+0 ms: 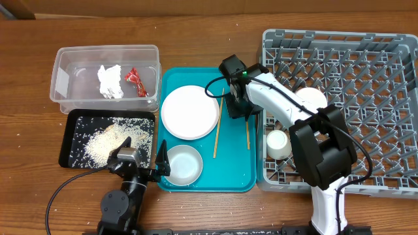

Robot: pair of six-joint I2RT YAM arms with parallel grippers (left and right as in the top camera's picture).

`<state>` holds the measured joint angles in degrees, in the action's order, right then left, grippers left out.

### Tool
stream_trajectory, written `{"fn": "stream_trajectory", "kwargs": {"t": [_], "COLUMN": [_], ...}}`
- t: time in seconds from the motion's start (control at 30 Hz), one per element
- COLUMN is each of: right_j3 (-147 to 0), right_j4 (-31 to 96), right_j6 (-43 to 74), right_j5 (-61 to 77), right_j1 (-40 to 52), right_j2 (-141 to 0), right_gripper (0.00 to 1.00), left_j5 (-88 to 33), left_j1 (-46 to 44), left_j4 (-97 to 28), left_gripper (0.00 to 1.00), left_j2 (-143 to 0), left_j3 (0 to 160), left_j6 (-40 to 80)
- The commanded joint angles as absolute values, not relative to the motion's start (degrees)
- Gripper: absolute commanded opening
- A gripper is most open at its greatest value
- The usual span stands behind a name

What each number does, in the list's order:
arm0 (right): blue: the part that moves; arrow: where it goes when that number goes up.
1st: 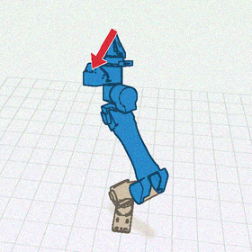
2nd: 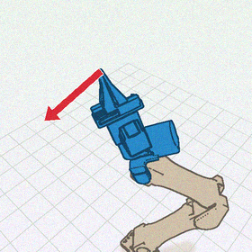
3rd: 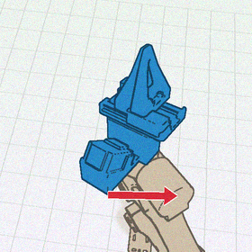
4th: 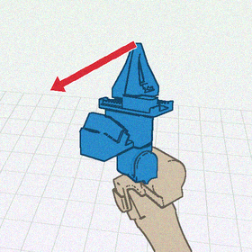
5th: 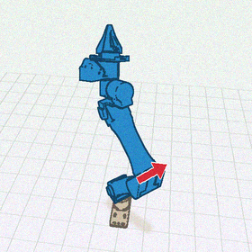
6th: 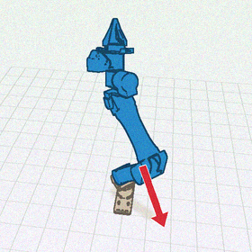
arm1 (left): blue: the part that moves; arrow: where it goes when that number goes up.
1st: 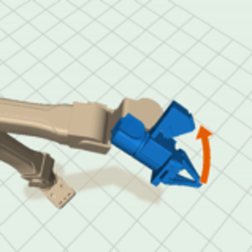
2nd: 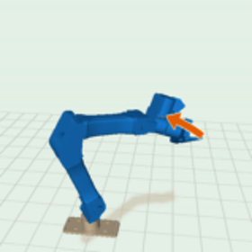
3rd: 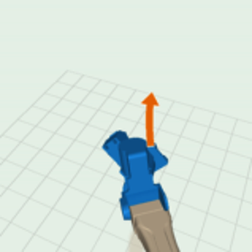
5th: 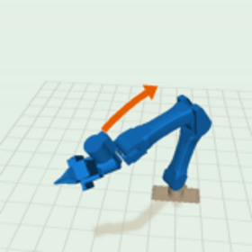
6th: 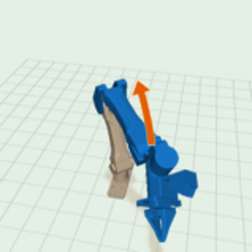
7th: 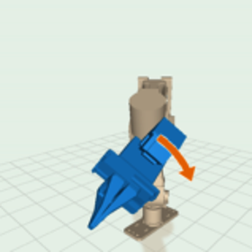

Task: Sort waste into correct bins and load items into the dishwasher
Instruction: 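Move the right gripper to the chopsticks on the teal tray and grasp one, then carry the chopstick to the dish rack and drop it in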

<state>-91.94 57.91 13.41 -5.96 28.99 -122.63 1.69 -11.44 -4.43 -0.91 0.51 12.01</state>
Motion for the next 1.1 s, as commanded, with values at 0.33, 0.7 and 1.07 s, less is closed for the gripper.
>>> {"fn": "stream_trajectory", "kwargs": {"t": [0.33, 0.7, 1.07], "right_j3": [-85.49, -91.90, -107.59], "right_j4": [52.58, 58.70, 65.52], "right_j6": [12.19, 11.97, 13.87], "right_j5": [-10.48, -2.44, -5.13], "right_j1": [27.73, 29.23, 24.80], "right_j2": [-124.01, -123.09, -114.80], "right_gripper": [0.40, 0.04, 0.04], "left_j5": [1.26, 1.23, 1.23], "left_j1": [-10.90, -10.90, -10.90], "left_j4": [-4.25, -4.25, -4.25], "left_gripper": [1.00, 1.00, 1.00], "left_j2": [-0.36, -0.36, -0.36], "left_j3": [0.27, 0.27, 0.27], "left_j6": [12.23, 12.23, 12.23]}}
